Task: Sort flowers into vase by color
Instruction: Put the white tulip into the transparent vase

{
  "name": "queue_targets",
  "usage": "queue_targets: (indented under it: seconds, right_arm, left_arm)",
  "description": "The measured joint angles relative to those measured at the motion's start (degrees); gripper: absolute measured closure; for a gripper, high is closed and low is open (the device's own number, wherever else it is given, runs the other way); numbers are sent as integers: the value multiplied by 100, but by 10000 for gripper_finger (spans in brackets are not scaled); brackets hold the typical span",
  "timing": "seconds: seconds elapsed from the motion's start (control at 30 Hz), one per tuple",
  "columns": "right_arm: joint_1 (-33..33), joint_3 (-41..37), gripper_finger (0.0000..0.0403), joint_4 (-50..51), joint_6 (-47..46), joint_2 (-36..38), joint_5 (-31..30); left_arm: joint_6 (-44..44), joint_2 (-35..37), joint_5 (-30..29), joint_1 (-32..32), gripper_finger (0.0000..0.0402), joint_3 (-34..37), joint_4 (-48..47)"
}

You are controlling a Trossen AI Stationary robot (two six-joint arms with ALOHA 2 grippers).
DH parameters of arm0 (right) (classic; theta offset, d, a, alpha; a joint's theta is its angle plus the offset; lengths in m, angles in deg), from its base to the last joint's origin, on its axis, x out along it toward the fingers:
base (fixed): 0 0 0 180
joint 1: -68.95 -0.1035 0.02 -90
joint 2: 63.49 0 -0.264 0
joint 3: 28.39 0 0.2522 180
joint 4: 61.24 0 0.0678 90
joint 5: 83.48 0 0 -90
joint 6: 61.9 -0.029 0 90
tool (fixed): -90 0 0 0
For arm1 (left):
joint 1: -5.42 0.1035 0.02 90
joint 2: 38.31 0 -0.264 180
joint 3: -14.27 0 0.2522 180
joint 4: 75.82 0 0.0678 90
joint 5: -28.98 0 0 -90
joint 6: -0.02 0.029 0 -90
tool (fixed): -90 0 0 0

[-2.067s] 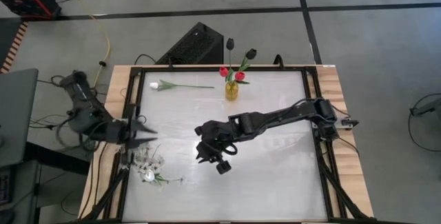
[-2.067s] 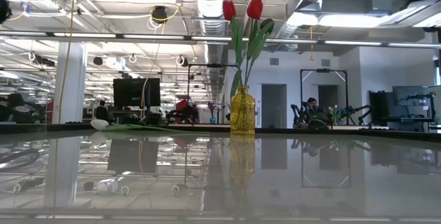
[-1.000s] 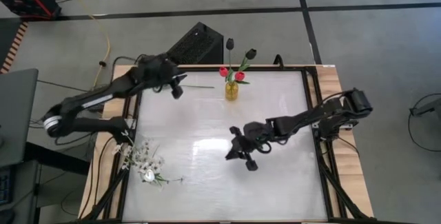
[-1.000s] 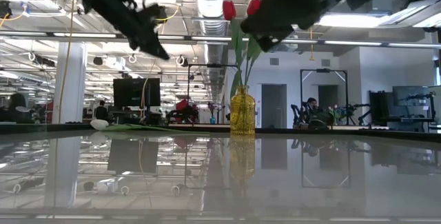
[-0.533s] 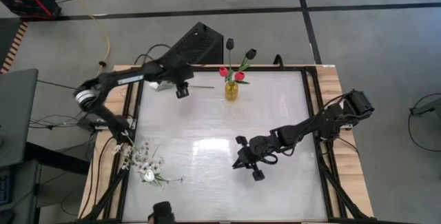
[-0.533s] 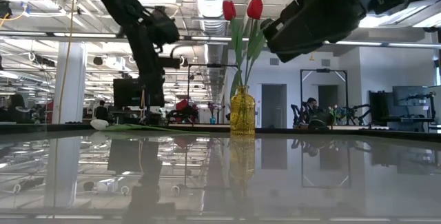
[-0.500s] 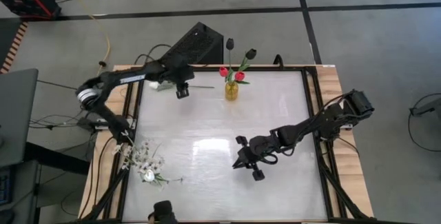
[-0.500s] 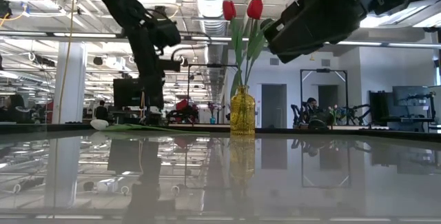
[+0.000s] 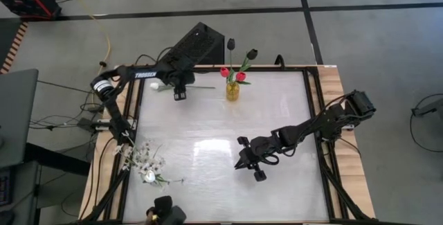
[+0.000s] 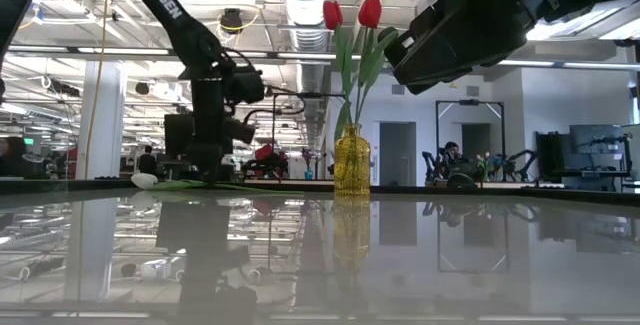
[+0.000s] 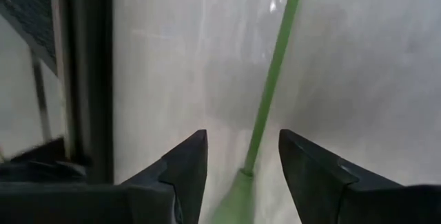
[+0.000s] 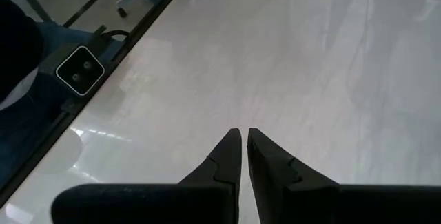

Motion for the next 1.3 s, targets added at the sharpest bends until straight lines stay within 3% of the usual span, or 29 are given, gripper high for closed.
queue_targets:
  seconds: [0.33, 0.43, 0.6, 0.8, 1.1, 1.2, 1.3]
  right_arm:
    - [-58, 2, 350, -5, -156, 0, 11]
    - [-57, 2, 350, -7, -160, 0, 11]
    - [-57, 2, 350, -17, -188, 0, 11]
    - [-55, 2, 350, -194, -201, 0, 11]
    - [-109, 18, 350, -1312, 85, -2, -75]
    - [-139, 200, 349, -1231, 284, -23, -441]
    - [-166, 553, 349, -913, 594, -167, -623]
  left_arm:
    - [-63, -264, 358, 328, 247, -21, -336]
    - [-75, -216, 366, 297, 287, -17, -448]
    - [-339, -18, 570, 236, 388, 19, -680]
    - [-762, 789, 982, 81, 399, 12, -1062]
    - [-1873, 2314, 3074, -566, 401, 15, -2337]
    - [-2204, 2761, 3698, -994, 401, 15, -2459]
    - [-2511, 3117, 3940, -1566, 401, 15, -2461]
